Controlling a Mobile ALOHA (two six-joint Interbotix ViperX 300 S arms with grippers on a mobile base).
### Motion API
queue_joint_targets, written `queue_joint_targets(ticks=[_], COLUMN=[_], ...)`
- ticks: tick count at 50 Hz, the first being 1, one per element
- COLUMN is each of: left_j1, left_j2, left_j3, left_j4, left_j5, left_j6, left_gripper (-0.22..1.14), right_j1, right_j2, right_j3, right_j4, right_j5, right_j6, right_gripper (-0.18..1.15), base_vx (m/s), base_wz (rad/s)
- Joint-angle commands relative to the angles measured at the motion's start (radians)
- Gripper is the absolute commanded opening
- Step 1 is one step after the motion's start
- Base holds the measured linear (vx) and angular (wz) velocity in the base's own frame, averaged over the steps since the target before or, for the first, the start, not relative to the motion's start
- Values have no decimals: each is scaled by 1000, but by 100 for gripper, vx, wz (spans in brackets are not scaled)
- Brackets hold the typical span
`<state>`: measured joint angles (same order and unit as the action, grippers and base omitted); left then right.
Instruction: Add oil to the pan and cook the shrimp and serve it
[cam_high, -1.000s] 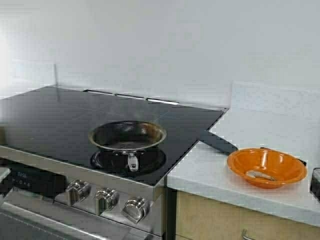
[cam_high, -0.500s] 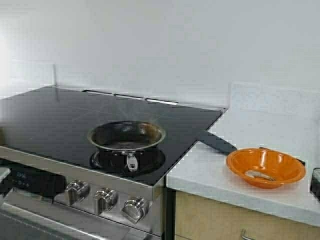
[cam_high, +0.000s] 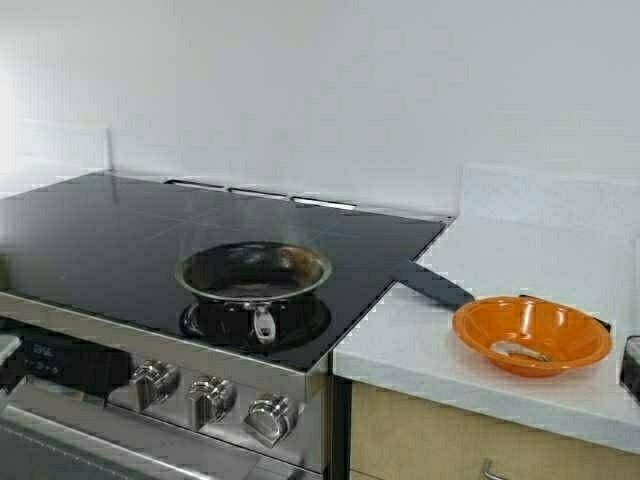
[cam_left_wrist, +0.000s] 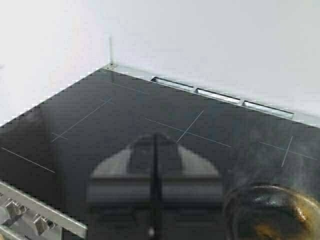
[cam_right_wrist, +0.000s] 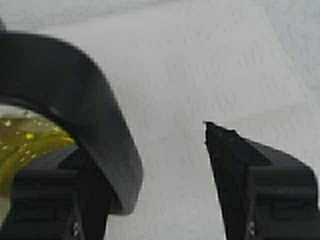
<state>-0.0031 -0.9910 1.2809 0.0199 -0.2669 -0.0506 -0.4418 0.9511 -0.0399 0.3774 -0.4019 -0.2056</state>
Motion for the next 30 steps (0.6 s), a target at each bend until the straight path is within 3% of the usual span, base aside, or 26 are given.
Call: queue_joint_targets(ticks=[1, 30], left_j1=[-2, -2], left_j2=[9, 6], left_j3=[-9, -11], left_j4=[2, 2], left_j5=[-3, -5], left_j6=[-2, -9], left_gripper=[3, 3], right_j1=[3, 3], right_j2=[-72, -170], right_j3=[14, 158], right_j4=[-2, -2], right_j5=[3, 37], right_j6=[-2, -2], right_gripper=[86, 86], base_vx=[0, 0], base_wz=[0, 0])
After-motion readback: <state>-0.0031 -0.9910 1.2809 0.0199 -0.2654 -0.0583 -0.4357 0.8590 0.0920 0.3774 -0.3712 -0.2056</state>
